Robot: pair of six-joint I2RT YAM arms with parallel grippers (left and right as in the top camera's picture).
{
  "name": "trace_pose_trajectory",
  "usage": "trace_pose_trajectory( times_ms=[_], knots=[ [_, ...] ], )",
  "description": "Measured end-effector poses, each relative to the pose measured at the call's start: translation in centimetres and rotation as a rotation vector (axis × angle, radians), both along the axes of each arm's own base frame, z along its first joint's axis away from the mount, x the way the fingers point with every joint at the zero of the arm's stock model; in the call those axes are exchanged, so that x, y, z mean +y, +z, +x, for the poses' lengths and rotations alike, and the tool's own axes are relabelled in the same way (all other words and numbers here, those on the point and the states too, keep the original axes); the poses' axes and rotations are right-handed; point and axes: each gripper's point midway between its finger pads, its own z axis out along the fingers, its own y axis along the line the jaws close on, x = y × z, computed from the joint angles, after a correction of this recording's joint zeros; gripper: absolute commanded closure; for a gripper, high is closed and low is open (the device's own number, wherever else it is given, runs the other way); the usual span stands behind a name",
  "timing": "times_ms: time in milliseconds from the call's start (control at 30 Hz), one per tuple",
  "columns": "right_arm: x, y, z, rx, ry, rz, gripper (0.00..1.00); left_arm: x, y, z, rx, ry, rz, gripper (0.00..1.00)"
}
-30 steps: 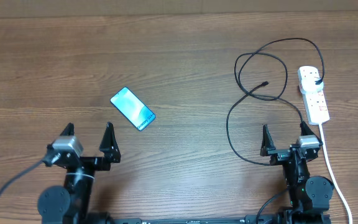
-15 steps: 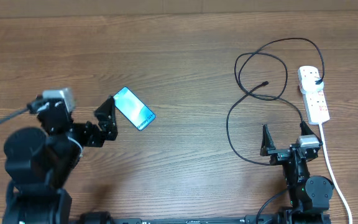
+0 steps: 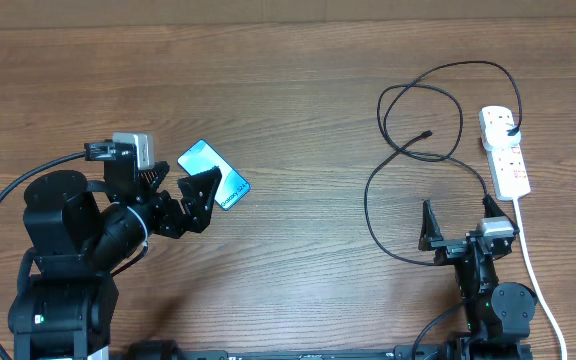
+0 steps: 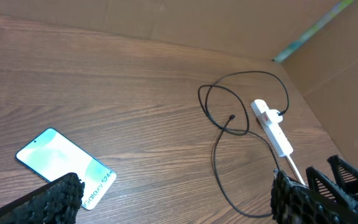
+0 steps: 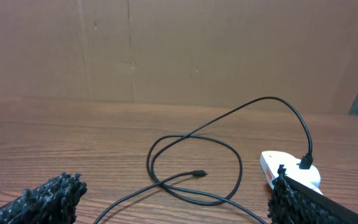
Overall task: Plug charger to phone and switch on socket
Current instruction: 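Move the left gripper forward toward the phone's lower edge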
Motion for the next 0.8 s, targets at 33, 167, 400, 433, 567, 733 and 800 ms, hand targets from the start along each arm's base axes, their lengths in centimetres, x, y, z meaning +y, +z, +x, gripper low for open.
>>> trace_pose_trajectory(
  times_ms=[33, 167, 400, 433, 567, 733, 800],
  knots=[
    [0.0, 0.0, 0.0, 0.0, 0.0, 0.0, 0.0, 0.0, 0.0, 0.0, 0.0, -0.001, -0.001, 0.0],
    [0.0, 0.0, 0.0, 0.0, 0.0, 0.0, 0.0, 0.0, 0.0, 0.0, 0.016, 0.013, -0.027, 0.0],
    [0.0, 0.0, 0.0, 0.0, 0.0, 0.0, 0.0, 0.6, -0.6, 0.6, 0.123, 0.097, -0.083, 0.0],
    [0.0, 0.0, 0.0, 0.0, 0.0, 0.0, 0.0, 0.9, -0.8, 0.8, 0.152, 0.114, -0.079, 0.0],
    [0.0, 0.0, 0.0, 0.0, 0.0, 0.0, 0.0, 2.2, -1.1, 1.2, 0.275, 0.194, -0.043, 0.0],
    [0.0, 0.0, 0.0, 0.0, 0.001, 0.0, 0.0, 3.5, -0.3, 2.2, 0.34, 0.268, 0.015, 0.0],
    [0.0, 0.0, 0.0, 0.0, 0.0, 0.0, 0.0, 3.7, 0.1, 2.6, 0.357, 0.3, 0.039, 0.0]
  ],
)
